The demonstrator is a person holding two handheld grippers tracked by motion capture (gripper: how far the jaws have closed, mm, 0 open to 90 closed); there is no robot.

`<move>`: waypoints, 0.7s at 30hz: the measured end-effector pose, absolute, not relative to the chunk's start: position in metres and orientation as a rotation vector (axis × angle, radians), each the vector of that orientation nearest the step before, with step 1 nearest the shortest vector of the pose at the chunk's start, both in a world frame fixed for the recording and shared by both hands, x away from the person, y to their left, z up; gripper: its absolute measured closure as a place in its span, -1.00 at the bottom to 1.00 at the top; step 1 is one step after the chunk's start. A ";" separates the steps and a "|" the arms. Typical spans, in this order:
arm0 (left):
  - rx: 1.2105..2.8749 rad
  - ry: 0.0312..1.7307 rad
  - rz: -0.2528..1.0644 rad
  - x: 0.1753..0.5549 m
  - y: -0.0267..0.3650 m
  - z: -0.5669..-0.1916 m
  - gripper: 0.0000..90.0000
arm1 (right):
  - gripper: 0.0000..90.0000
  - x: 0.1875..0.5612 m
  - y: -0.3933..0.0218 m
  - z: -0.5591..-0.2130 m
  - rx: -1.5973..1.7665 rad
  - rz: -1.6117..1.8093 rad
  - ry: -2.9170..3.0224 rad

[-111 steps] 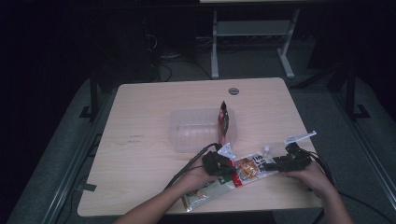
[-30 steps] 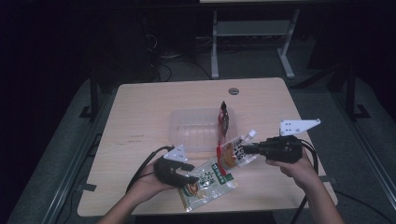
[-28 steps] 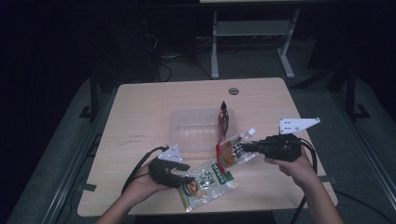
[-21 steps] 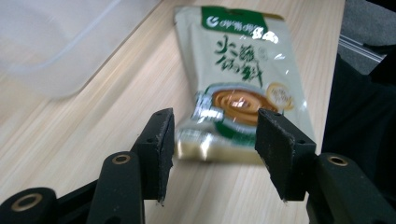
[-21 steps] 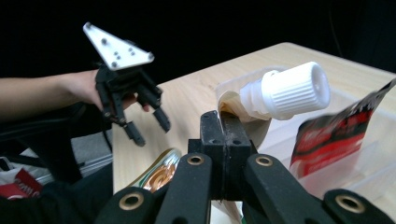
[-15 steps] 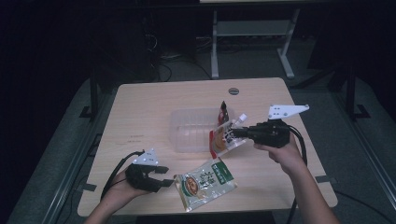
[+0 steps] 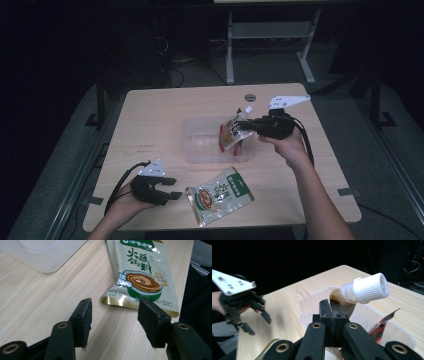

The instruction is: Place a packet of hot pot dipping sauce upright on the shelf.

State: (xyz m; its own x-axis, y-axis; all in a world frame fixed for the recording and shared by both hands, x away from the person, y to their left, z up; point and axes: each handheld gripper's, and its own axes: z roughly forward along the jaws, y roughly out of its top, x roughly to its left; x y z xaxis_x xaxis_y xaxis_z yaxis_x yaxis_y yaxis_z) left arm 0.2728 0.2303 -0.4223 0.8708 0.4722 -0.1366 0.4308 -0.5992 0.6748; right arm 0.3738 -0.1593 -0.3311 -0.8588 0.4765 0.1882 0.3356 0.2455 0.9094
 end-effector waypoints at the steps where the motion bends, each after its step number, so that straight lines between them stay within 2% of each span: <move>1: 2.295 0.642 0.080 0.274 0.231 -0.422 -0.01 | 1.00 0.377 -0.158 -0.332 0.790 1.683 2.376; 21: 2.297 0.653 0.091 0.278 0.236 -0.425 -0.05 | 1.00 0.390 -0.144 -0.348 0.826 1.590 2.406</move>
State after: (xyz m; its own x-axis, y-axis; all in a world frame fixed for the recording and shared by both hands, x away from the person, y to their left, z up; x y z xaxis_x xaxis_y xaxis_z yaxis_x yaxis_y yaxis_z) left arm 0.2783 0.2364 -0.4247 0.8684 0.4802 -0.1235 0.4284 -0.6012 0.6745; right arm 0.3897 -0.1440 -0.3481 -0.8393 0.5140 0.1771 0.3645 0.2904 0.8848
